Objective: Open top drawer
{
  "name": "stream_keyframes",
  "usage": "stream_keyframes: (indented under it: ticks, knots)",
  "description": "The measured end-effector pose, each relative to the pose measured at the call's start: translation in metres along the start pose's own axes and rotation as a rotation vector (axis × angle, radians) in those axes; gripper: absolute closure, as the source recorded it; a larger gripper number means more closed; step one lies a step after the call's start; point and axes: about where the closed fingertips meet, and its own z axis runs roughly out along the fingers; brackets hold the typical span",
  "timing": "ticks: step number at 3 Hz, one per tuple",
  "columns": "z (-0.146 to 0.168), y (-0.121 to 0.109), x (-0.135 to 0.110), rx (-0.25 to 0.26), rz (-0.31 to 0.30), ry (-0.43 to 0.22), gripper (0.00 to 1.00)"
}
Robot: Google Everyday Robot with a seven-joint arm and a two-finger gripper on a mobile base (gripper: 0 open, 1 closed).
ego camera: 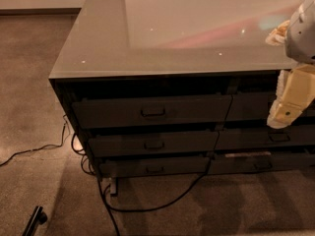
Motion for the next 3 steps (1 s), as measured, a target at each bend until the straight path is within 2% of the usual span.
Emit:
stream_keyframes:
  ticks: [1,2,3]
  knots:
    - [0.0,0.0,0.0,0.002,0.0,0.0,0.0]
    - [0.044,0.007,-0.006,-0.065,-0.054,-0.007,0.0]
    - [0.095,0.006,-0.011,-0.126,-0.06,-0.037,0.0]
